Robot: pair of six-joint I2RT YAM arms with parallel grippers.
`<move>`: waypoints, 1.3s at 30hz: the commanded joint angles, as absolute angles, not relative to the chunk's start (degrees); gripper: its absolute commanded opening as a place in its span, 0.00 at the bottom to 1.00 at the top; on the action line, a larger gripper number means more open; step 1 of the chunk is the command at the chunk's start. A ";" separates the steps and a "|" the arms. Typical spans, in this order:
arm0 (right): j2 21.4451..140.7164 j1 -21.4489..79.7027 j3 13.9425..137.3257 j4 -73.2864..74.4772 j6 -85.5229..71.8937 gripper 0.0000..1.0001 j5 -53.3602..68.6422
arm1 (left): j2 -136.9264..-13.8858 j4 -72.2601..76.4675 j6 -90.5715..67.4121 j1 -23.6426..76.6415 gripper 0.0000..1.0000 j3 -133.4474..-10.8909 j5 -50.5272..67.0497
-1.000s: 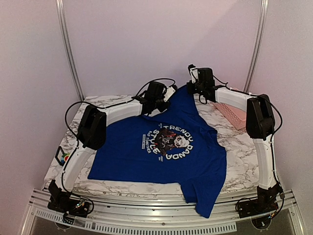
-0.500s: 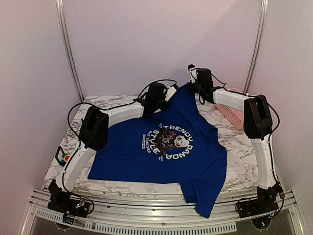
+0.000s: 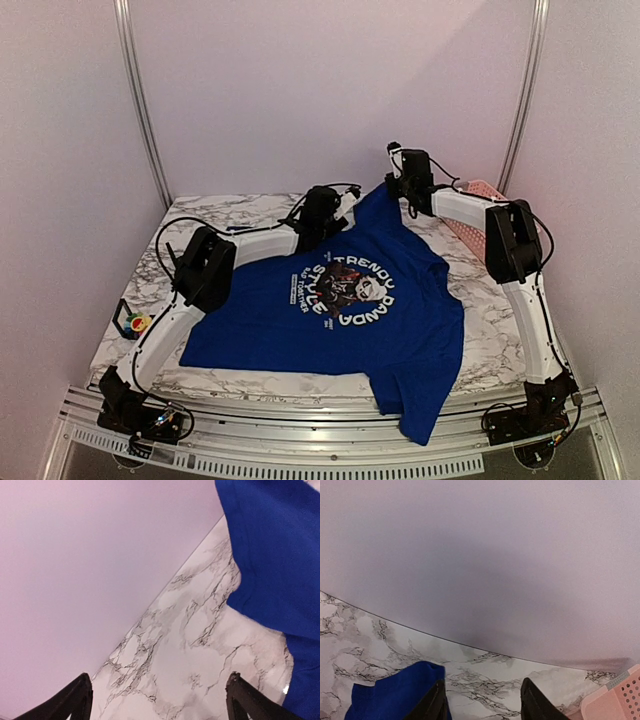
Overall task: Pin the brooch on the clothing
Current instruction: Smooth out the flattened clothing at the center of the board.
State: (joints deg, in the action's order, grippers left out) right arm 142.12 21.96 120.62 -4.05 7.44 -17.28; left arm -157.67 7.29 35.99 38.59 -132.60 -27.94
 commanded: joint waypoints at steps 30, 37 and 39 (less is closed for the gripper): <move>131.28 17.45 94.01 24.07 -18.77 0.00 -3.25 | -125.16 -25.19 27.78 24.69 0.55 -89.47 -22.78; 128.74 12.86 88.05 21.38 -21.20 0.00 -8.01 | -124.98 -23.99 26.53 22.32 0.55 -84.77 -23.46; 128.75 12.32 88.91 21.94 -20.42 0.00 -8.49 | -125.07 -24.16 25.82 21.33 0.55 -84.27 -23.42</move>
